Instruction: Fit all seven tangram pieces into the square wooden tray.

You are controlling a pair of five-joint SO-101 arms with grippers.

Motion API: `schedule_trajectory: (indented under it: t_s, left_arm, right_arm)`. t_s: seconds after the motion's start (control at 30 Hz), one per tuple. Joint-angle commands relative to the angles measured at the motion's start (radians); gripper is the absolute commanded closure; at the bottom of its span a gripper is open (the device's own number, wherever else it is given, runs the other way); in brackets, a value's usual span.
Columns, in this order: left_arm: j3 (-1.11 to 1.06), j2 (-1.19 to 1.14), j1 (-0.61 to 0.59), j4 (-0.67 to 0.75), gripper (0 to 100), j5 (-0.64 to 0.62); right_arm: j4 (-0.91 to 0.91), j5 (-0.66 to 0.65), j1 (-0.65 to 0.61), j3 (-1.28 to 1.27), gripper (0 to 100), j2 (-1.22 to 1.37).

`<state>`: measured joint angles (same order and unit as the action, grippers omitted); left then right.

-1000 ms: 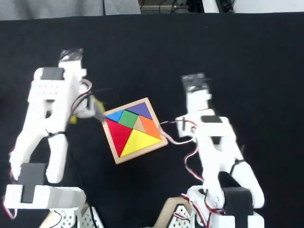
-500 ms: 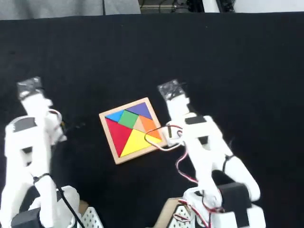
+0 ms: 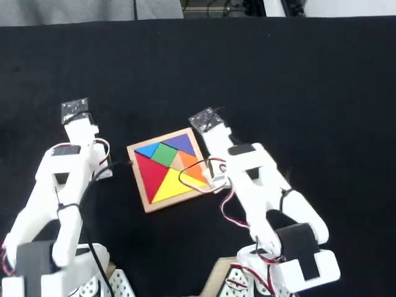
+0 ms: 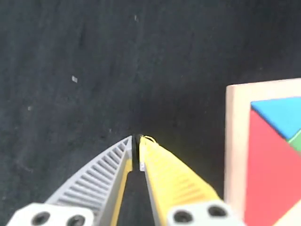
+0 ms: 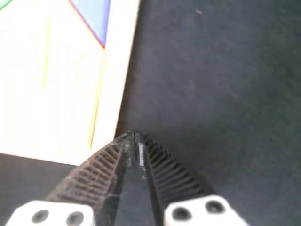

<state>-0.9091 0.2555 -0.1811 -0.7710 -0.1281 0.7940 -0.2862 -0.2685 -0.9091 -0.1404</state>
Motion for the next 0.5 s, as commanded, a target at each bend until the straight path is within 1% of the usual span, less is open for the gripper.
schedule_trajectory:
  t_s: [0.0,0.1,0.23,0.4,0.47]
  left_arm:
    - [0.096,-0.060,0.024,0.068,96,-0.077]
    - [0.139,-0.127,0.024,0.109,96,-0.121]
    - [0.226,-0.238,0.061,0.110,96,-0.127]
    - [0.351,-0.321,0.137,0.014,96,-0.127]
    - [0.380,-0.350,0.176,0.000,96,-0.129]
  right_arm:
    - [0.008,-0.009,-0.097,0.004,98.8,-0.031]
    - [0.011,-0.009,-0.100,-0.001,98.8,-0.044]
    - [0.015,-0.009,-0.072,-0.008,98.8,-0.068]
    - [0.012,-0.002,0.071,-0.015,98.8,-0.182]
    - [-0.009,-0.002,0.121,-0.038,98.8,-0.226]
